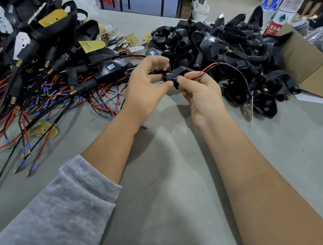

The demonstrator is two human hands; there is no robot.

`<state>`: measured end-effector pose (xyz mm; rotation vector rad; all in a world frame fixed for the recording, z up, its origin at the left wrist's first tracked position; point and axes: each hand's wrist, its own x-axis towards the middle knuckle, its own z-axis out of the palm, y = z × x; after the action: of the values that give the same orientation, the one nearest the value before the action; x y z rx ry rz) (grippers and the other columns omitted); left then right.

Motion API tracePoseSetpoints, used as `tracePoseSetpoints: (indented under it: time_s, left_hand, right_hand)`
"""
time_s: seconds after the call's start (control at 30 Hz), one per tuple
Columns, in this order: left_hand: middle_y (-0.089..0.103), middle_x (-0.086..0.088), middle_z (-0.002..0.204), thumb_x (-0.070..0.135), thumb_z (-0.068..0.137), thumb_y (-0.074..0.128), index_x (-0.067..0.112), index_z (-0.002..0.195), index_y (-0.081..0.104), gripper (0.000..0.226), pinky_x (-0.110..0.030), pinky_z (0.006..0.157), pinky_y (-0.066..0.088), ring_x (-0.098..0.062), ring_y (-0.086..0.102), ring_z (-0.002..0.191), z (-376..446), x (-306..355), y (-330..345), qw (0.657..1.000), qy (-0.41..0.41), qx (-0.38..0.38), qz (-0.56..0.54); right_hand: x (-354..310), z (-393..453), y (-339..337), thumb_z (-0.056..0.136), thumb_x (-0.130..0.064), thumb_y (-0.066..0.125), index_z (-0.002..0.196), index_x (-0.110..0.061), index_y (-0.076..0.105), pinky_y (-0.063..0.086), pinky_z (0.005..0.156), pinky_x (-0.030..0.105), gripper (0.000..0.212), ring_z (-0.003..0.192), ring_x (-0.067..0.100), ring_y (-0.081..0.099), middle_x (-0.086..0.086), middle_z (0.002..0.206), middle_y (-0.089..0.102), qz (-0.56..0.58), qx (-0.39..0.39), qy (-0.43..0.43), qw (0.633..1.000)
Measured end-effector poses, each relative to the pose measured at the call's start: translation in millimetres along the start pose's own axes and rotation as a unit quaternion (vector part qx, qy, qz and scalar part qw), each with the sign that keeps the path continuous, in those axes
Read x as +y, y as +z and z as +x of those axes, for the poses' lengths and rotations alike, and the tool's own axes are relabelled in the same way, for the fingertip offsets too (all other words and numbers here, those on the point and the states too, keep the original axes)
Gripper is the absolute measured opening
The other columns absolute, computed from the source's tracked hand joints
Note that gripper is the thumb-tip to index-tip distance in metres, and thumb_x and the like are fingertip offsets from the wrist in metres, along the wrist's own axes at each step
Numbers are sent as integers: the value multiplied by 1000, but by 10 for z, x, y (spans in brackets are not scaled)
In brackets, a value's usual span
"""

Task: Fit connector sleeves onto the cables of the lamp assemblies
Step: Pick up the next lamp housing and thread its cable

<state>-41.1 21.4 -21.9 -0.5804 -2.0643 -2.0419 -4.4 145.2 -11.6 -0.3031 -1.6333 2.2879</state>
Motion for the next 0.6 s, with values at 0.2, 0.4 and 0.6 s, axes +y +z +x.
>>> tracePoseSetpoints:
  time_s: [0.2,0.4,0.6]
  left_hand:
    - [68,-2,104,-4,79,74,15,114,59,43,-28,91,54,-12,67,98,43,-15,-68,995,-63,28,-76]
    - [71,-3,100,-8,79,72,16,108,61,40,-35,84,59,-16,70,93,26,21,-49,986,-77,3,-148]
    - [71,-5,96,8,93,62,13,105,68,14,-28,85,57,-16,66,92,20,58,-16,971,-136,-36,-194]
  right_hand:
    - [-27,-8,13,93,-1,57,86,-9,61,51,61,20,12,69,14,63,9,82,69,32,-49,9,998]
    - [60,-16,69,91,2,61,90,-1,65,49,68,25,5,67,14,56,9,76,62,-8,-34,-34,999]
    - [35,-22,55,87,5,65,84,-5,65,49,58,19,10,58,8,57,4,68,64,13,-44,-36,998]
